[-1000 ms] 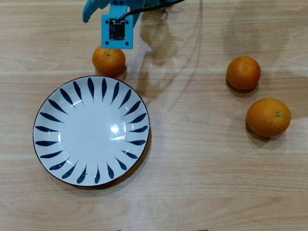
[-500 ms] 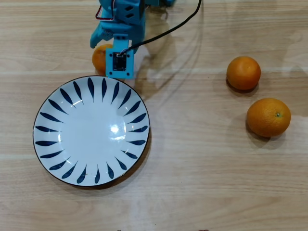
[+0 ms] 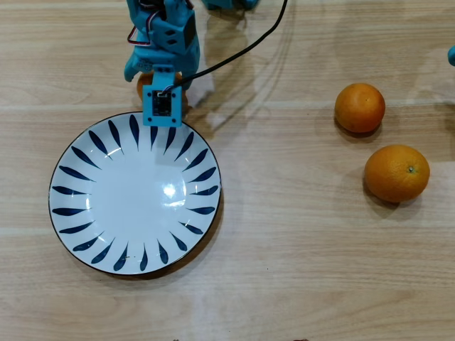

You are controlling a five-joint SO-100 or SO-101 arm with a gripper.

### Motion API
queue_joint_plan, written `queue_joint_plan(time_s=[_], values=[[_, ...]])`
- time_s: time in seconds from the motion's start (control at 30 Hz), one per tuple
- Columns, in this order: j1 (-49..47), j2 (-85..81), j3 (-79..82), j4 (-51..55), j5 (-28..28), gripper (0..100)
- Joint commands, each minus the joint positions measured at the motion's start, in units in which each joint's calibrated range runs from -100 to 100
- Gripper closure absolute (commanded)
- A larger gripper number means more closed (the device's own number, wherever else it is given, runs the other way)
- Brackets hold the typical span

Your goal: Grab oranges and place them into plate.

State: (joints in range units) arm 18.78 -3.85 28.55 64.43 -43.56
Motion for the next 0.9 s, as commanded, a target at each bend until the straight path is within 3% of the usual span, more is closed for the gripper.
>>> queue_joint_plan(time_s=[0.0,0.5,0.7,0.87], values=[[2.10,0.72,-0.17,-2.16,1.06,61],[0.49,0.05,-0.35,-1.56,0.85,61],[-0.48,-0.04,-0.35,-1.47,0.80,73],[-0.40,-0.04,-0.35,-1.47,0.75,75]])
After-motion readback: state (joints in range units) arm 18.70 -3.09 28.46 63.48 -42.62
